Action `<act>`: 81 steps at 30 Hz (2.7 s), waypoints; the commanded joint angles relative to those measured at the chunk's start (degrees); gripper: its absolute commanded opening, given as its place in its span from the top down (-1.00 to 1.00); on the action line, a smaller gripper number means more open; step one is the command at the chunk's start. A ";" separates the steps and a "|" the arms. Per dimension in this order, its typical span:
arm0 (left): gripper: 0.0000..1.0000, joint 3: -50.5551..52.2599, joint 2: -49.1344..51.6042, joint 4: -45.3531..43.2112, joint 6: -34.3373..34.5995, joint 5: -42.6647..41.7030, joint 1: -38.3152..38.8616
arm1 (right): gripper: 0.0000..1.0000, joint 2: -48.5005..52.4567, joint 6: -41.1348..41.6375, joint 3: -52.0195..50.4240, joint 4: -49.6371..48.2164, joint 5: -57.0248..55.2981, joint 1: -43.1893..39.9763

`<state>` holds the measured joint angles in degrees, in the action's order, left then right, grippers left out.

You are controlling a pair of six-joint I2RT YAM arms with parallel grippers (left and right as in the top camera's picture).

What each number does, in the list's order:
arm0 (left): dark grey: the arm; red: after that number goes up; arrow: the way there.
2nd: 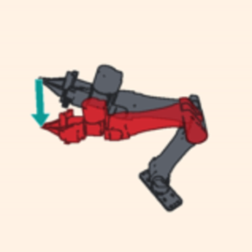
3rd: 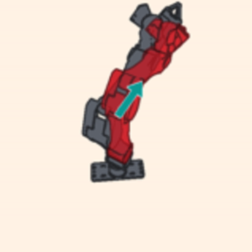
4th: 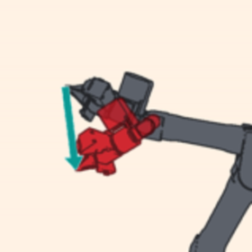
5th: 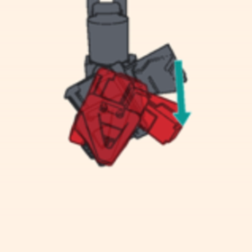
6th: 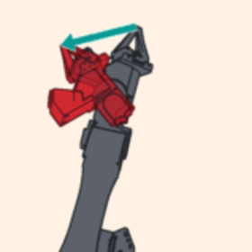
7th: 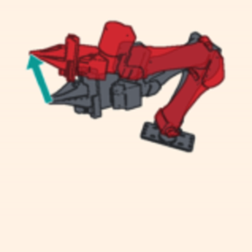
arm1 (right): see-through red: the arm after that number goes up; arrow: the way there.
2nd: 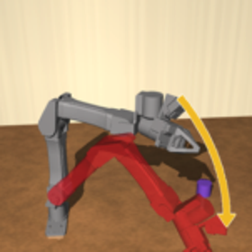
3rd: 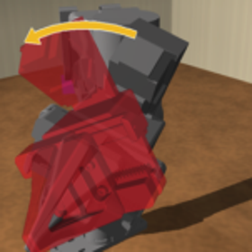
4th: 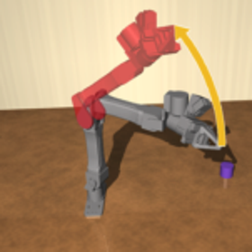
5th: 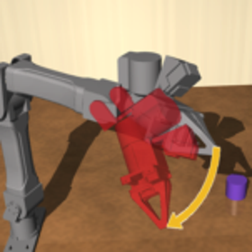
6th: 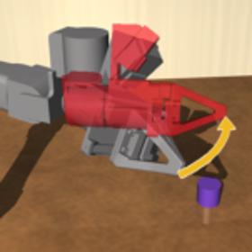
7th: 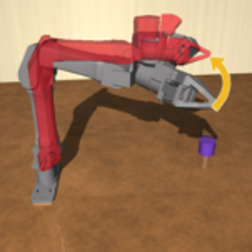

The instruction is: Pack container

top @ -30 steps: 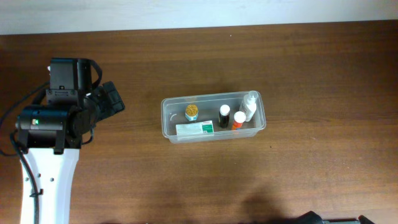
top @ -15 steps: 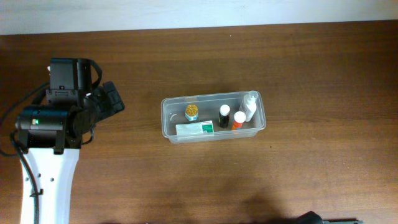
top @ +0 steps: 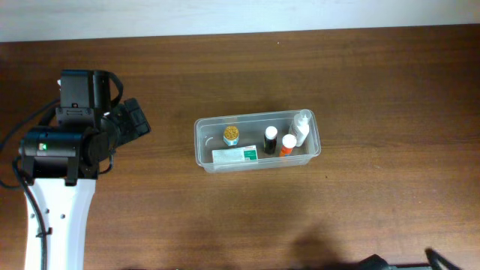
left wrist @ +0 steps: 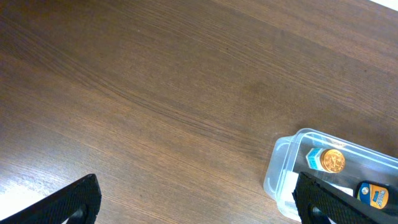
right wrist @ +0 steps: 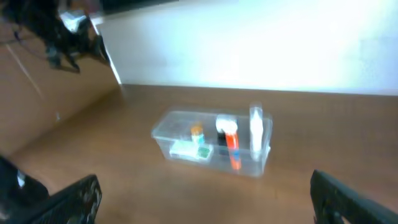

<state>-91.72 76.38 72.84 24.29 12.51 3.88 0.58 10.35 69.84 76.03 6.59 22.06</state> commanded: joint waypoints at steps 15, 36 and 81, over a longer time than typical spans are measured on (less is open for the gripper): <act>-0.99 -0.35 -0.37 -0.11 0.28 0.81 -0.31 | -0.97 -0.31 -11.61 -40.59 -61.51 0.59 -3.58; -0.99 -0.35 -0.37 -0.11 0.28 0.83 -0.31 | -0.97 -0.33 -13.42 -68.15 -86.14 -1.49 -14.58; -0.99 -0.35 -0.37 -0.11 0.28 0.83 -0.31 | -0.97 -0.33 -17.62 -69.53 -71.60 -5.14 -19.89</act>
<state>-91.72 76.38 72.84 24.29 12.51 3.88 0.62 -6.76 0.58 4.05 2.37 2.74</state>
